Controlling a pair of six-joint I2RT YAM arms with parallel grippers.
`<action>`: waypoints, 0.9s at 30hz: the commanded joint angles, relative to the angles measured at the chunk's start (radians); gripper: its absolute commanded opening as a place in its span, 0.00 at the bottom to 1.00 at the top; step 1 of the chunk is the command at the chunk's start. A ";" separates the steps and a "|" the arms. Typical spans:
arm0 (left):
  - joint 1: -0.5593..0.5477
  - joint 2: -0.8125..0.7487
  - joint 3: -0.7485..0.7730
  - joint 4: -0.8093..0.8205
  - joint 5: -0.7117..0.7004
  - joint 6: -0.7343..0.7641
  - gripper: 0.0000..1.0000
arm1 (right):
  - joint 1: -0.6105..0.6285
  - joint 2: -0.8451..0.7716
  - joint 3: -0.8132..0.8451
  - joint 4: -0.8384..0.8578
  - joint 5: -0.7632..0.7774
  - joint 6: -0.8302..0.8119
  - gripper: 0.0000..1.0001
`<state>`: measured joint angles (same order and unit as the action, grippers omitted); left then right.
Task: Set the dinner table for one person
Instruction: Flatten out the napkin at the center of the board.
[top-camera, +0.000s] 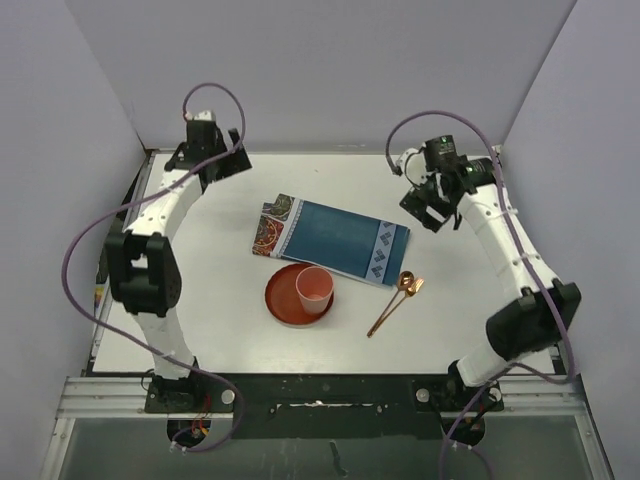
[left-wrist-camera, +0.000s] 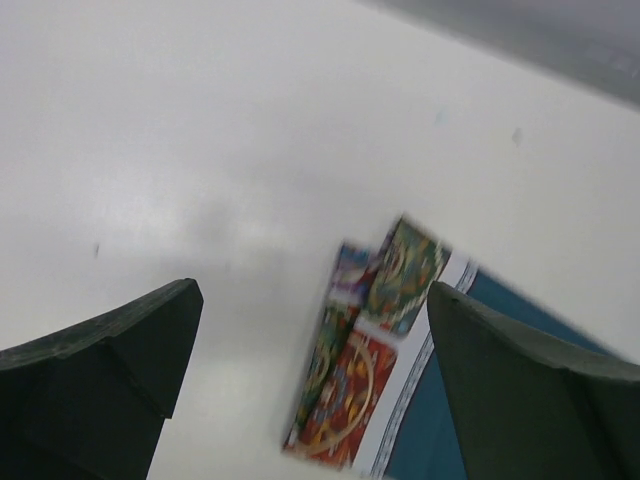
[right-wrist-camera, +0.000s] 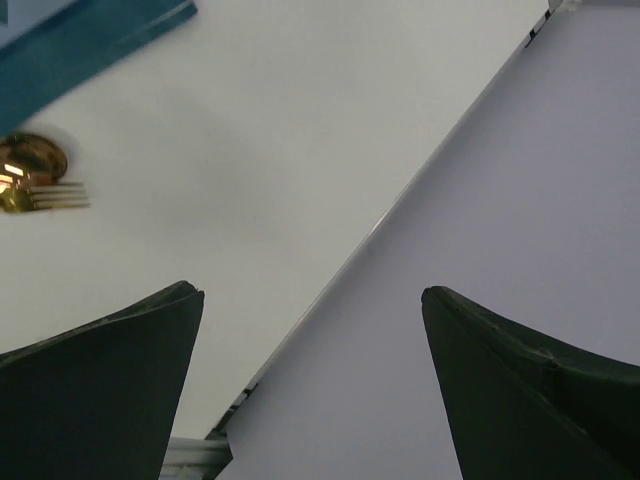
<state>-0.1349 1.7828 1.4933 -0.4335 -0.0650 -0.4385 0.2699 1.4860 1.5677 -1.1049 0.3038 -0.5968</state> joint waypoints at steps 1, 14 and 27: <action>0.030 0.284 0.399 0.075 0.001 -0.001 0.98 | 0.021 0.201 0.205 -0.106 -0.026 0.083 0.98; 0.027 0.297 0.231 0.380 0.287 0.021 0.35 | 0.017 0.304 0.127 0.003 -0.230 0.199 0.87; -0.161 -0.096 -0.204 0.085 0.119 0.176 0.00 | 0.229 0.159 -0.155 0.366 -0.227 0.130 0.38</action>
<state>-0.2718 1.8889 1.3258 -0.3260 0.1654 -0.3016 0.4221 1.7206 1.4170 -0.8822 0.0898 -0.4656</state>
